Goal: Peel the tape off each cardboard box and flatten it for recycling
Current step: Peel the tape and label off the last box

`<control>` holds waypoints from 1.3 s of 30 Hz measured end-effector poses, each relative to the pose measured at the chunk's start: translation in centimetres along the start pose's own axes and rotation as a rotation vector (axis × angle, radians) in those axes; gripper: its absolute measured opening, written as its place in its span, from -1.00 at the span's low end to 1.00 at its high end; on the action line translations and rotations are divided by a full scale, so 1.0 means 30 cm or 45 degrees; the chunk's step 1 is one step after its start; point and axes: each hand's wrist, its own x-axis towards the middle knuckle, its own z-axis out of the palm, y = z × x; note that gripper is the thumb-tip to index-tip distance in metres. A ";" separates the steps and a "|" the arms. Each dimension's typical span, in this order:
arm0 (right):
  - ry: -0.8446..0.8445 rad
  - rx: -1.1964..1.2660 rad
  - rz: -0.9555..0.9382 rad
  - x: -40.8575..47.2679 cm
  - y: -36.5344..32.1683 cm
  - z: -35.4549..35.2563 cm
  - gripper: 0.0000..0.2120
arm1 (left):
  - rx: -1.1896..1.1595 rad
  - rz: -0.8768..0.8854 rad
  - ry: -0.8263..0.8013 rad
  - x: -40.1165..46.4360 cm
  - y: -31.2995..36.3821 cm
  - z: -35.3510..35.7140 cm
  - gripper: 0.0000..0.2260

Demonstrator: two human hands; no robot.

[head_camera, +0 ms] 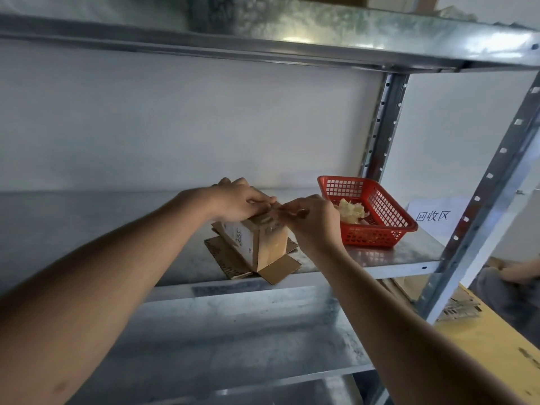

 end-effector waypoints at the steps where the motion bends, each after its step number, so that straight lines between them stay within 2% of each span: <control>1: 0.020 -0.032 -0.020 0.001 -0.005 -0.001 -0.84 | 0.028 0.013 -0.007 0.001 -0.005 -0.003 -0.64; 7: 0.119 -0.187 -0.165 -0.018 -0.026 -0.003 -0.91 | 0.260 0.108 0.074 0.002 -0.021 0.007 -0.55; 10: 0.079 -0.095 -0.158 -0.040 -0.031 0.001 -0.97 | 0.350 0.161 0.150 -0.001 -0.031 0.016 -0.52; 13: -0.060 0.103 -0.143 -0.070 -0.024 -0.004 -0.96 | 0.383 0.222 0.242 0.006 -0.036 0.029 -0.52; 15: -0.081 0.207 -0.156 -0.083 -0.027 -0.006 -0.95 | 0.383 0.283 0.317 0.010 -0.034 0.043 -0.55; 21: 0.005 0.220 0.028 -0.055 -0.023 0.006 -0.86 | 0.417 0.341 0.427 0.013 -0.037 0.069 -0.55; 25: 0.155 0.206 0.040 -0.052 0.011 0.003 -0.86 | 0.360 0.309 0.435 0.007 -0.040 0.084 -0.57; 27: 0.130 0.225 0.087 -0.046 0.019 0.003 -0.86 | 0.359 0.298 0.431 0.007 -0.039 0.086 -0.56; 29: 0.068 0.250 0.135 -0.037 0.013 0.000 -0.76 | 0.363 0.281 0.415 0.011 -0.037 0.085 -0.55; 31: -0.011 0.118 0.056 -0.027 0.003 -0.008 -0.74 | 0.367 0.273 0.402 0.014 -0.036 0.083 -0.54; 33: -0.060 -0.049 -0.059 -0.021 -0.011 -0.013 -0.82 | 0.366 0.270 0.390 0.015 -0.036 0.081 -0.53; 35: -0.031 -0.121 -0.124 -0.015 -0.017 -0.013 -0.92 | 0.362 0.264 0.381 0.017 -0.036 0.079 -0.54; 39: 0.020 -0.224 -0.299 -0.034 -0.023 -0.009 -0.96 | 0.325 0.241 0.372 0.018 -0.040 0.081 -0.56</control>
